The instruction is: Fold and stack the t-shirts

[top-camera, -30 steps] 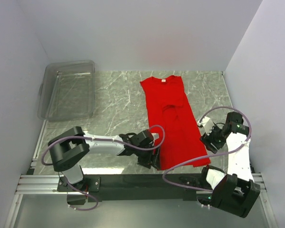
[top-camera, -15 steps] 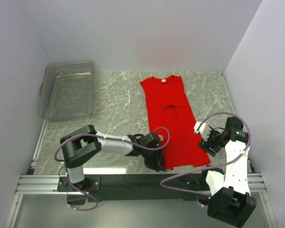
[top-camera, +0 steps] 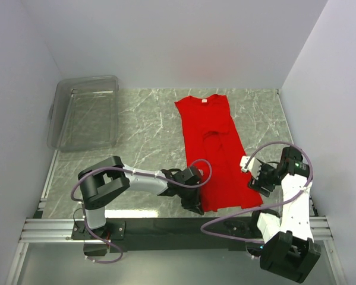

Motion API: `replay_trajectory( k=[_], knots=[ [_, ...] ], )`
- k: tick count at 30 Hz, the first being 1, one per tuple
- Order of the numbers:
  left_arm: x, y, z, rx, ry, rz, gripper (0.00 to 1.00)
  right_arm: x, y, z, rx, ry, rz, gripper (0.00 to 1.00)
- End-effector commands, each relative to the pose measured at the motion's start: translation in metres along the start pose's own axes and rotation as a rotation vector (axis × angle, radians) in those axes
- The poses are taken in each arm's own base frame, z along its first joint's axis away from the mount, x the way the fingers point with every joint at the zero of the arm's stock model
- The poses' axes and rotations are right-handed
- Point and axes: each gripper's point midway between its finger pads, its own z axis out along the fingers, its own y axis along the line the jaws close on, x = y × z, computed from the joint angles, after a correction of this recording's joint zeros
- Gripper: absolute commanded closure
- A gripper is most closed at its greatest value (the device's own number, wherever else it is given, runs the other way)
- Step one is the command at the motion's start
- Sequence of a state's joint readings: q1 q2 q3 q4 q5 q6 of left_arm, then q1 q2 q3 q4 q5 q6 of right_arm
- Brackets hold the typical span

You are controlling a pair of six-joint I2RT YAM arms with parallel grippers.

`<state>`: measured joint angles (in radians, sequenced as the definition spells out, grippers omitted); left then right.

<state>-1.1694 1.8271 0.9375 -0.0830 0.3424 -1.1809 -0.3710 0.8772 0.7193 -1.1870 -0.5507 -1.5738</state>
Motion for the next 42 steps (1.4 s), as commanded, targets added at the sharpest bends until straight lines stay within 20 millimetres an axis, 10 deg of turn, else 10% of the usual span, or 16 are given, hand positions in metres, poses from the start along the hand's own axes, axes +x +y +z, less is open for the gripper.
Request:
replay_trajectory(
  k=[1,15,19,23,42],
  knots=[
    [-0.013,0.017,0.0,-0.083,-0.096,-0.006,0.99,0.0,0.008,-0.002,-0.014,0.001,-0.06,0.3],
    [-0.013,0.006,-0.032,-0.042,-0.153,0.039,0.99,0.006,0.028,0.012,-0.176,-0.021,-0.302,0.27],
    [-0.014,-0.002,-0.037,-0.01,-0.169,0.037,0.51,0.007,0.028,0.013,-0.176,-0.016,-0.287,0.27],
    [-0.01,0.002,-0.039,-0.026,-0.155,0.026,0.4,0.007,0.028,0.013,-0.17,-0.014,-0.275,0.27],
    [-0.012,0.015,-0.008,-0.041,-0.074,-0.091,0.63,0.001,0.026,0.01,-0.141,-0.029,-0.259,0.28]
  ],
)
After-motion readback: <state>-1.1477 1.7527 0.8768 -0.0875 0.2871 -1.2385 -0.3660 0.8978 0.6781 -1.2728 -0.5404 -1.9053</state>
